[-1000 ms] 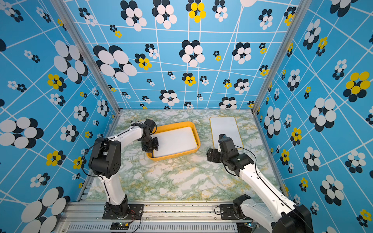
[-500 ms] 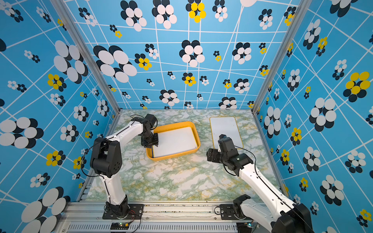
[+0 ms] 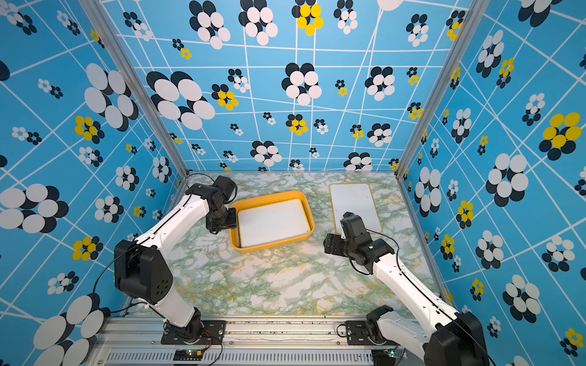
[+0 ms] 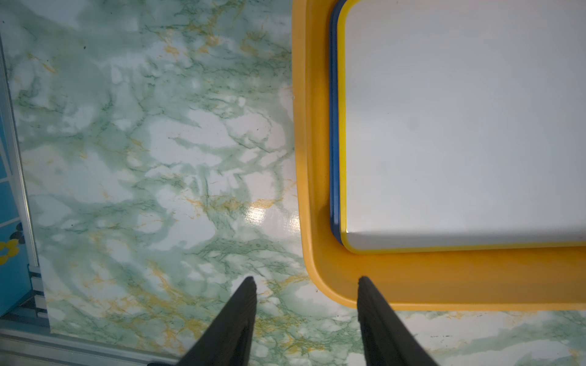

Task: Put the whiteboard into the storage box
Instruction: Move the storage box to the center of the board.

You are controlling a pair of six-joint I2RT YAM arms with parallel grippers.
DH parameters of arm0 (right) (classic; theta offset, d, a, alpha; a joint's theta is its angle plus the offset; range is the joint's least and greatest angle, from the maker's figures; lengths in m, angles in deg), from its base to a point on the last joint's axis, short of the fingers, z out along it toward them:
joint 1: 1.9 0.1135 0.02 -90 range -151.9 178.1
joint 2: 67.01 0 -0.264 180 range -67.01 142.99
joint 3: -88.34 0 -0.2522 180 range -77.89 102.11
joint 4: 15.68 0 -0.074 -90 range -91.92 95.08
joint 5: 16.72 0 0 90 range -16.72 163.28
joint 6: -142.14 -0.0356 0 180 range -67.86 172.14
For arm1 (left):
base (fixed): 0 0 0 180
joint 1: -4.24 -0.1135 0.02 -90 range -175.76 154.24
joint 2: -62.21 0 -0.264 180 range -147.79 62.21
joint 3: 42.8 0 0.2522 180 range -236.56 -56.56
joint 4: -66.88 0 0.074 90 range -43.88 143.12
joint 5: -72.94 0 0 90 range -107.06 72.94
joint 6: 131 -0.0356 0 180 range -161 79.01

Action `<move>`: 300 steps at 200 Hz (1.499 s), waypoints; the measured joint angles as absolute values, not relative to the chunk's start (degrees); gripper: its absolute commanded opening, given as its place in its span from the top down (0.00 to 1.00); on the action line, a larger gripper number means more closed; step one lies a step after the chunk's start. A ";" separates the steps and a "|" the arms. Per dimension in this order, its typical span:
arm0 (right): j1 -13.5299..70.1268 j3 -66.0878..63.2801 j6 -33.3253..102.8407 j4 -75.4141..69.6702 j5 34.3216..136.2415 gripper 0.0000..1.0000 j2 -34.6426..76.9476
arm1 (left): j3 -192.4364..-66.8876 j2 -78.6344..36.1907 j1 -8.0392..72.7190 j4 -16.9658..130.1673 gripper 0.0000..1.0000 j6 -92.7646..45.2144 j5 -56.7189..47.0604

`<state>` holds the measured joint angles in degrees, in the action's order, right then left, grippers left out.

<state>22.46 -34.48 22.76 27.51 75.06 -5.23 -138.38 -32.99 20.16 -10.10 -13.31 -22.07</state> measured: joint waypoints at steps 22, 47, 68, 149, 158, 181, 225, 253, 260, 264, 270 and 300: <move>22.46 -34.45 22.78 27.53 74.82 0.16 -5.23 | -135.47 -33.67 19.88 -9.40 0.46 -13.14 -22.01; 22.46 -34.45 22.78 27.73 74.19 0.16 -5.39 | -132.98 -35.31 19.38 -7.02 0.49 -13.12 -20.94; 22.46 -34.45 22.78 28.06 73.60 0.16 -5.98 | -132.02 -37.62 18.87 -5.01 0.63 -13.29 -19.98; 22.46 -34.45 22.80 29.80 71.63 0.16 -6.70 | -134.25 -44.62 16.86 -0.18 1.00 -14.10 -15.28; 22.46 -34.45 22.80 29.98 71.50 0.16 -6.65 | -135.49 -45.49 16.27 -0.44 1.00 -14.84 -14.91; 22.46 -34.02 22.93 30.63 71.06 0.16 -6.15 | -138.93 -47.68 15.01 -1.12 1.00 -16.74 -13.97; 22.46 -33.71 23.00 30.68 69.47 0.16 -5.04 | -143.97 -50.85 12.56 -2.30 1.00 -17.97 -12.85; 22.46 -33.43 23.72 30.04 66.95 0.17 -2.87 | -146.27 -52.60 11.68 -2.45 0.89 -17.86 -12.17; 22.46 -33.40 24.07 29.54 66.41 0.17 -2.02 | -146.31 -52.75 11.68 -2.21 0.84 -17.66 -12.04; 22.46 -33.38 24.26 29.08 66.02 0.17 -1.36 | -146.31 -52.77 11.68 -2.10 0.83 -17.55 -12.02; 22.43 -33.30 24.50 28.49 65.58 0.17 -0.38 | -146.31 -52.79 11.68 -2.02 0.80 -17.09 -12.11; 21.54 -31.87 25.84 25.30 64.35 0.17 5.76 | -145.74 -52.03 11.68 -0.22 0.64 -16.55 -11.74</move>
<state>21.54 -31.87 25.84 25.30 64.35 5.76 -145.74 -52.03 11.68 -0.22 -16.55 -11.74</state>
